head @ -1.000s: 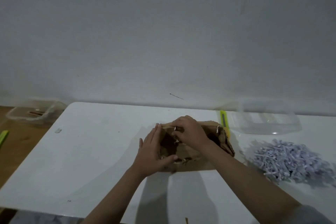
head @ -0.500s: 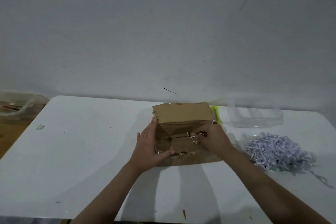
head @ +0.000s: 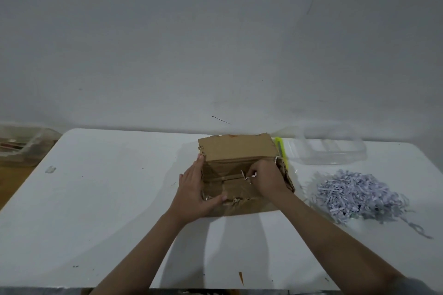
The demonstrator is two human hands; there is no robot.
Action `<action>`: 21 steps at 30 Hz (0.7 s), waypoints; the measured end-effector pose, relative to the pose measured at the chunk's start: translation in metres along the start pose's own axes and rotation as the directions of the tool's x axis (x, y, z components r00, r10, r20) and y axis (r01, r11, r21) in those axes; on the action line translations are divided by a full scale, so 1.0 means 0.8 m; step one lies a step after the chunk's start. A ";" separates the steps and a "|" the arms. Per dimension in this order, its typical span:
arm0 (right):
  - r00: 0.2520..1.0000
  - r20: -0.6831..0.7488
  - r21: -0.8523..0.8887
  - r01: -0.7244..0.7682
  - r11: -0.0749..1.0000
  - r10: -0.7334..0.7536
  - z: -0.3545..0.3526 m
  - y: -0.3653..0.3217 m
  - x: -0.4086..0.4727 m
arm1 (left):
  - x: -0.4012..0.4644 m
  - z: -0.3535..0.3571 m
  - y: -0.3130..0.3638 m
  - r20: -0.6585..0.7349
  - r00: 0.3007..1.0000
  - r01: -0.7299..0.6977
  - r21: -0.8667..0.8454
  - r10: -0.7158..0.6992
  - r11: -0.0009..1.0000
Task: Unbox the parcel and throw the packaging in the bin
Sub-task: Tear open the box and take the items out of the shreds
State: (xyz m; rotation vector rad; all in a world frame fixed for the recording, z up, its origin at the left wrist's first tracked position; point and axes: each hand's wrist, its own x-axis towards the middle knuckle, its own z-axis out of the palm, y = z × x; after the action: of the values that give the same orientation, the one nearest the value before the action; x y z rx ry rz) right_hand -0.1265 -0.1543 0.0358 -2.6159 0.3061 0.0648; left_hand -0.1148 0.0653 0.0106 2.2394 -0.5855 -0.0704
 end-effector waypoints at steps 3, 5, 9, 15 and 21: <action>1.000 -0.007 0.028 0.012 1.000 -0.012 0.000 0.000 -0.001 | 0.001 -0.001 0.000 0.008 1.000 0.002 0.005 -0.002 1.000; 1.000 0.004 0.048 -0.006 0.999 0.006 0.000 0.002 -0.003 | 0.001 -0.002 0.000 0.010 1.000 0.002 0.016 -0.002 1.000; 1.000 0.003 0.146 0.026 0.989 -0.027 -0.009 0.002 -0.007 | 0.002 -0.005 0.001 0.024 1.000 -0.010 0.056 0.008 0.998; 0.944 -0.326 0.324 0.064 0.944 0.048 -0.088 0.022 -0.035 | 0.011 -0.015 0.002 0.079 0.997 0.000 0.085 -0.007 0.996; 0.900 -0.363 0.152 -0.199 0.968 0.242 -0.130 0.118 -0.067 | 0.011 -0.012 0.008 0.105 0.994 -0.014 -0.001 0.014 1.000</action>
State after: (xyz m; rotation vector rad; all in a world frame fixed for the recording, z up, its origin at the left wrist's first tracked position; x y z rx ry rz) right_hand -0.2012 -0.2740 0.0874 -2.4573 0.7214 -0.3773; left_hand -0.1074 0.0646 0.0226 2.2409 -0.6568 -0.1819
